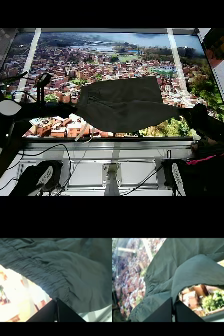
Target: Fold the clothes and pants, and hang the long-sleeved shirts on hangers.
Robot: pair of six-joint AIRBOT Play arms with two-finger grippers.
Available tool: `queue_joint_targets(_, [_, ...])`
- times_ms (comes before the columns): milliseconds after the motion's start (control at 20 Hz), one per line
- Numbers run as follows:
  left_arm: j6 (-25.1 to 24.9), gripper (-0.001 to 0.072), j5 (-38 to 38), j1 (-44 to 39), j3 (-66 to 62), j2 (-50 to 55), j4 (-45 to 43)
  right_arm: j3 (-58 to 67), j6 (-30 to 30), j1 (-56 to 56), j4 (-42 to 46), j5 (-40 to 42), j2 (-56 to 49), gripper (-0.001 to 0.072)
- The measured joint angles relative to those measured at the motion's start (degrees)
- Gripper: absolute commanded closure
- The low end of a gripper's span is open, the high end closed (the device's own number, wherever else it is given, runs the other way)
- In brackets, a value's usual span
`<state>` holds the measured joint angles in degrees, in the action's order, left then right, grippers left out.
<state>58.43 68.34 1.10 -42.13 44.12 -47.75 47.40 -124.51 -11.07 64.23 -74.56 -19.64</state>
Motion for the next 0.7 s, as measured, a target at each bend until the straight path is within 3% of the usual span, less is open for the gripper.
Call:
queue_joint_targets(150, [6.75, 0.0702, 1.49, -0.94, 1.01, -3.78, -2.78, 1.68, 1.66, 0.0, 0.5, -2.05, -4.74, 0.0707])
queue_joint_targets(350, [12.13, 0.0701, -4.13, -2.08, 1.44, -2.84, -3.67, 5.09, 7.8, 0.0, 1.22, 1.29, -16.96, 0.0707])
queue_joint_targets(700, [13.57, 0.0701, -12.61, -2.47, 1.51, 10.4, -4.02, 22.43, 14.84, 0.2, 0.98, 5.86, -45.24, 0.0708])
